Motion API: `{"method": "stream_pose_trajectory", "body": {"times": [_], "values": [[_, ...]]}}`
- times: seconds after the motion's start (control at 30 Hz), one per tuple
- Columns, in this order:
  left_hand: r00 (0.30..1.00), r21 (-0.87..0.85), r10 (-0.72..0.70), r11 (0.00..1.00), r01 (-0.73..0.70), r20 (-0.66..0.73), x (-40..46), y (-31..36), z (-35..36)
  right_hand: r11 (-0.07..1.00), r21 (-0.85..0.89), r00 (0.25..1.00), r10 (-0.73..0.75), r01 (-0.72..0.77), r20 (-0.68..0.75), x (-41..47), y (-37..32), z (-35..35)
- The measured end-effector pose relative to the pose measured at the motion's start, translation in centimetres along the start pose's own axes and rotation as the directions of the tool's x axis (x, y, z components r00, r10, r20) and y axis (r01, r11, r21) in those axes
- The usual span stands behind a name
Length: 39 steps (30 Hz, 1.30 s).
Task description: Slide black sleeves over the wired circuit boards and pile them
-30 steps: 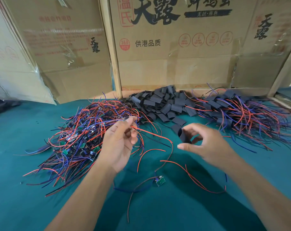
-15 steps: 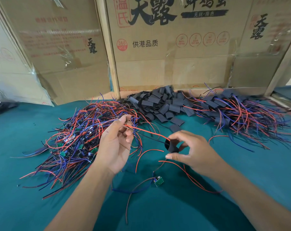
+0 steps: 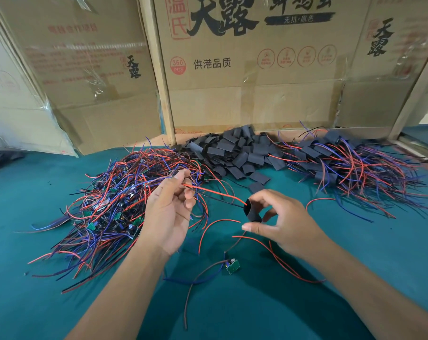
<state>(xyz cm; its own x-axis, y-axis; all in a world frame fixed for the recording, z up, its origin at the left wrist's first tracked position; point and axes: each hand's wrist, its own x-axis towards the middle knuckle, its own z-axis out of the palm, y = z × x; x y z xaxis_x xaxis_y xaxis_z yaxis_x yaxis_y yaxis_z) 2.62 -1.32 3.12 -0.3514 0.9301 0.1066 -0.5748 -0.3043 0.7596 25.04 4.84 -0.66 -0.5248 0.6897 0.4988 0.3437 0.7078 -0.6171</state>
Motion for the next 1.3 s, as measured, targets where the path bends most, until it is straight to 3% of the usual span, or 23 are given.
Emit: {"method": "stream_pose_trajectory", "body": {"times": [0.33, 0.63, 0.8, 1.0, 1.2, 1.3], "values": [[1.000, 0.025, -0.011, 1.000, 0.011, -0.020, 0.1, -0.4, -0.1, 0.999, -0.031, 1.000, -0.013, 0.013, -0.009, 0.0, -0.5, 0.1], [0.994, 0.229, 0.021, 0.972, -0.046, 0.110, -0.5, -2.2, 0.3, 0.995, -0.102, 1.000, 0.003, -0.006, -0.030, -0.1, -1.4, -0.4], [0.989, 0.433, 0.018, 0.898, -0.080, 0.144, -1.2, -3.7, 0.7, 0.983, -0.185, 1.000, 0.005, -0.011, -0.030, 0.0, -2.4, -0.7], [0.968, 0.337, -0.175, 0.936, 0.105, 0.183, -1.9, -4.2, 1.2, 0.964, -0.262, 0.998, 0.046, -0.054, -0.036, 0.0, -2.4, -0.9], [0.961, 0.310, -0.170, 0.946, 0.097, 0.217, -2.1, -4.2, 1.1, 0.957, -0.289, 1.000, 0.022, -0.026, -0.019, -0.2, -2.6, -0.9], [0.962, 0.417, -0.114, 0.909, 0.001, 0.247, -2.1, -4.1, 0.8, 0.954, -0.299, 0.999, 0.024, -0.031, -0.028, -0.2, -2.7, -1.0]]}}
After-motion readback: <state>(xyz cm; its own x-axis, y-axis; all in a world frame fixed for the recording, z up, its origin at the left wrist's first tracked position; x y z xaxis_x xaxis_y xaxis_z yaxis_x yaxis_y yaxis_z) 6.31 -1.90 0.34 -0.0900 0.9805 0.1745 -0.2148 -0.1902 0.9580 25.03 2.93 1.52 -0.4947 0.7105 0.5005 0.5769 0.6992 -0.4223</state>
